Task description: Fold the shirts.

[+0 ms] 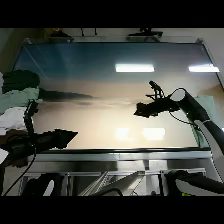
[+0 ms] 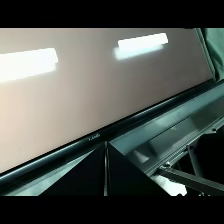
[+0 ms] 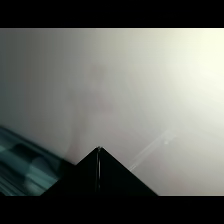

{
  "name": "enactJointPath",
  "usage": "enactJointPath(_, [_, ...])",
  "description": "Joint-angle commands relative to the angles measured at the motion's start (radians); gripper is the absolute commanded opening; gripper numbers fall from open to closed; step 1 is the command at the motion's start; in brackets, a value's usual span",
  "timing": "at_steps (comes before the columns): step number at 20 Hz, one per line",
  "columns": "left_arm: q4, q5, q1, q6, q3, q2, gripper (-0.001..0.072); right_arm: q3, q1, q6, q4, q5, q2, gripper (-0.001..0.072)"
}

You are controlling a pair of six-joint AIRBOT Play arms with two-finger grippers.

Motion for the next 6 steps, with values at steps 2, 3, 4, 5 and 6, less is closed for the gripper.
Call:
enactJointPath(2, [0.001,0.047,-0.045,-0.012,-0.031,0.021,0.0013,-0.007,0.023,-0.003,0.011,0.005,-0.003,0.0023])
enactJointPath(3, [0.002,0.049,-0.043,-0.012,-0.031,0.021,0.0013,-0.007,0.023,-0.003,0.011,0.005,-0.003,0.0023])
enactJointPath(4, [0.002,0.054,-0.042,-0.011,-0.031,0.021,0.0013,-0.007,0.023,-0.003,0.011,0.005,-0.003,0.0023])
enactJointPath(5, [0.002,0.058,-0.042,-0.012,-0.031,0.021,0.0013,-0.007,0.023,-0.003,0.011,0.005,-0.003,0.0023])
enactJointPath(6, [0.002,0.062,-0.042,-0.012,-0.031,0.021,0.0013,-0.007,0.023,-0.003,0.011,0.005,-0.003,0.0023])
